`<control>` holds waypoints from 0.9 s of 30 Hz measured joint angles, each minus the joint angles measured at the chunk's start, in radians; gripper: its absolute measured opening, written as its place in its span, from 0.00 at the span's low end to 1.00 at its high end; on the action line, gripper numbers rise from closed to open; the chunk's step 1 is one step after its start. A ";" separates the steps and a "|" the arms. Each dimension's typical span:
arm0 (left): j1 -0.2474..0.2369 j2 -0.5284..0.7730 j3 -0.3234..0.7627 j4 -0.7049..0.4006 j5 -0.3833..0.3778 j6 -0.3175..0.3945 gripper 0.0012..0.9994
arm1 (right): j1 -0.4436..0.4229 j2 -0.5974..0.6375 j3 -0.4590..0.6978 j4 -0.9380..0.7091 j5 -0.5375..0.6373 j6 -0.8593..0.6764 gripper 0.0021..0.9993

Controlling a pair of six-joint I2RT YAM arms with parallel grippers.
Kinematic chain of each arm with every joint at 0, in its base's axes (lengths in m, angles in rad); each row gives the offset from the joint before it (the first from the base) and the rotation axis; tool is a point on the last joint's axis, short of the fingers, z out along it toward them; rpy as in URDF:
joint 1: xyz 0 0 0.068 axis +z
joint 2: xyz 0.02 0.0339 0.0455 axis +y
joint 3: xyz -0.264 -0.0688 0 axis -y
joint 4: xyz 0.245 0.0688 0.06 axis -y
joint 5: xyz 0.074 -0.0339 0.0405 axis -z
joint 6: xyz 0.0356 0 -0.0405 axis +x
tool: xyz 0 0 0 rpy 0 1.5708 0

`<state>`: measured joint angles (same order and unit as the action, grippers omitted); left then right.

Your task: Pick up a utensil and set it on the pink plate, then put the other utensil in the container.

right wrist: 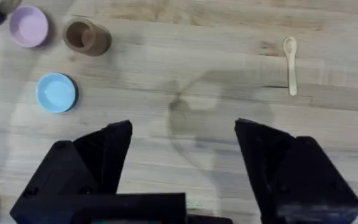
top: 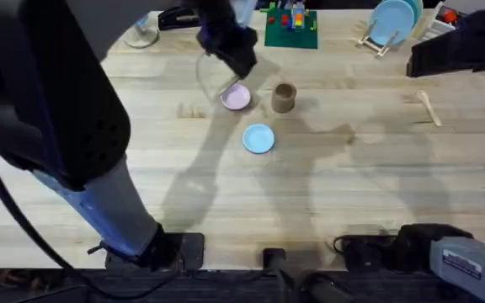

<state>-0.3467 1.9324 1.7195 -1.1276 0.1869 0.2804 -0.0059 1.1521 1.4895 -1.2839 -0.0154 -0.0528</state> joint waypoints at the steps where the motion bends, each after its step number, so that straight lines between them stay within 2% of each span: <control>1: -0.010 0.000 0.000 0.016 0.001 -0.006 0.04 | 0.000 0.000 0.000 0.000 0.000 0.000 1.00; 5: -0.031 0.000 0.000 0.054 0.002 -0.023 0.04 | 0.000 0.000 0.000 0.000 0.000 0.000 1.00; 18: -0.027 0.008 0.000 0.059 -0.004 -0.034 0.04 | 0.000 0.000 0.000 0.000 0.000 0.000 1.00; 27: -0.019 0.118 0.000 0.092 -0.004 -0.035 0.04 | 0.000 0.000 0.000 0.000 0.000 0.000 1.00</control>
<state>-0.3657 2.0507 1.7195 -1.0356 0.1829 0.2459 -0.0059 1.1522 1.4895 -1.2839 -0.0155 -0.0528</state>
